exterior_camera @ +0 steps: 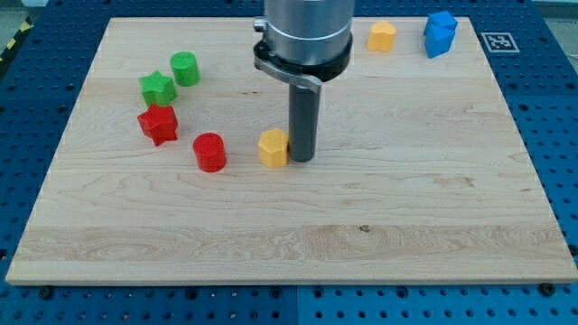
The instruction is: Push the blue cube along with the yellow heart to the top center
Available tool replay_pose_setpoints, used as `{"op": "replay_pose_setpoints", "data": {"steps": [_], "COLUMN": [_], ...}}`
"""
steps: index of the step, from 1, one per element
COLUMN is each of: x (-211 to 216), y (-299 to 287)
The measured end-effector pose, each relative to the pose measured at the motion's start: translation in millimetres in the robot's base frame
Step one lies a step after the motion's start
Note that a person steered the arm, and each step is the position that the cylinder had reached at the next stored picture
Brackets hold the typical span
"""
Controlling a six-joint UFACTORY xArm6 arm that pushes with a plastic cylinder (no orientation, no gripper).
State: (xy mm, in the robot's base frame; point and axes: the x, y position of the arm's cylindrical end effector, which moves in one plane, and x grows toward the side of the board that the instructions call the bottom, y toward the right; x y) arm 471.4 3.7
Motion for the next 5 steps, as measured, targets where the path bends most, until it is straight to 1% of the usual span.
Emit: {"op": "replay_pose_setpoints", "data": {"steps": [1,2,3,4,5], "x": [6.2,14.5,15.5,15.5,8.1], "y": [-8.0,39.6,114.1,178.4,226.0]}}
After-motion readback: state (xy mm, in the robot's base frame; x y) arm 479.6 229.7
